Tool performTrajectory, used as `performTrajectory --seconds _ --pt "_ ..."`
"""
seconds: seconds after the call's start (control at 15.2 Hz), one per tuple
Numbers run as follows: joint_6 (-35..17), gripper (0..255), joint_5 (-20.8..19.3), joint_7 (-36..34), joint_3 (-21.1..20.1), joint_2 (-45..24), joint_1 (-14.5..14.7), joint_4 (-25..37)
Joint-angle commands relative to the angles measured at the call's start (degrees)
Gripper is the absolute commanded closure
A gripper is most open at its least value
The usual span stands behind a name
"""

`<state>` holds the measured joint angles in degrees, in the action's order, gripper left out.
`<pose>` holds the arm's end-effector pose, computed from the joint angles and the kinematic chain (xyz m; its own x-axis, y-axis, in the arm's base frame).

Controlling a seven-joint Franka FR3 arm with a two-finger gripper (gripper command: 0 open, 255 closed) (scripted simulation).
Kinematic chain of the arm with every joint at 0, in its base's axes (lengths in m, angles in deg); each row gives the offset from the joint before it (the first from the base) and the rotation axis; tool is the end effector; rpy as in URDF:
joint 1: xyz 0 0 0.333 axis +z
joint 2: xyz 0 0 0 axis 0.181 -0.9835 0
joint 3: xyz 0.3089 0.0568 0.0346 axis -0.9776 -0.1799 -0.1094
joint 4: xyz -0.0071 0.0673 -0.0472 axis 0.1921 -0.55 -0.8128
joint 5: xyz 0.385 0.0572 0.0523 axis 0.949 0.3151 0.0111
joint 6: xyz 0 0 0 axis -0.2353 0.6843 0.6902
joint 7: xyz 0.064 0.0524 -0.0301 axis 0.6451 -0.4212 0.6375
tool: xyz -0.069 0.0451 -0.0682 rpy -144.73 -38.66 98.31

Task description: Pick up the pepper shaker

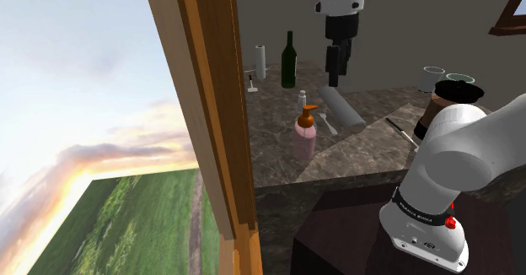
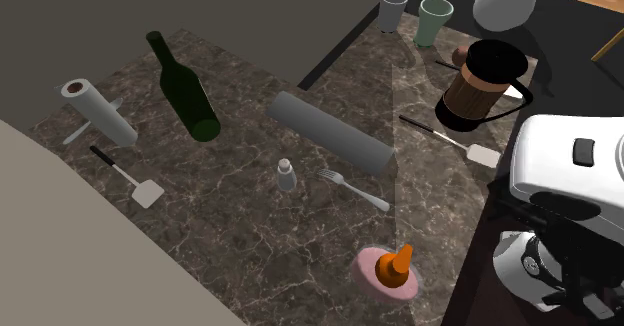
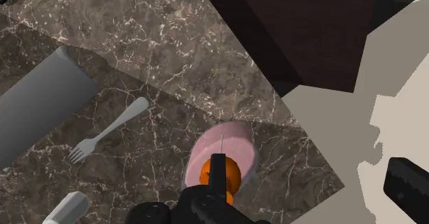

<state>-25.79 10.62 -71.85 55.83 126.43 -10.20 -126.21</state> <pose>0.3095 -0.0055 0.5655 0.9832 0.1443 -0.1114 0.1422 -0.9895 -0.0270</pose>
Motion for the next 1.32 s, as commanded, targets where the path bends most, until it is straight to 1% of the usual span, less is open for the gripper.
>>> performTrajectory --seconds 0.0,0.4,0.73,0.99,1.25 --pt "0.0 0 0.0 0.0 0.0 0.0 0.0 0.0" --pt "-11.1 0 -4.3 7.7 5.5 -4.6 -1.5 -3.5" --pt "-20.6 0 -6.7 13.8 10.2 -10.9 -2.4 -4.0" --pt "-28.0 0 -7.4 18.9 14.0 -17.3 -2.7 -2.8" --pt "-34.8 0 -6.4 24.5 17.6 -24.6 -2.5 -0.2"
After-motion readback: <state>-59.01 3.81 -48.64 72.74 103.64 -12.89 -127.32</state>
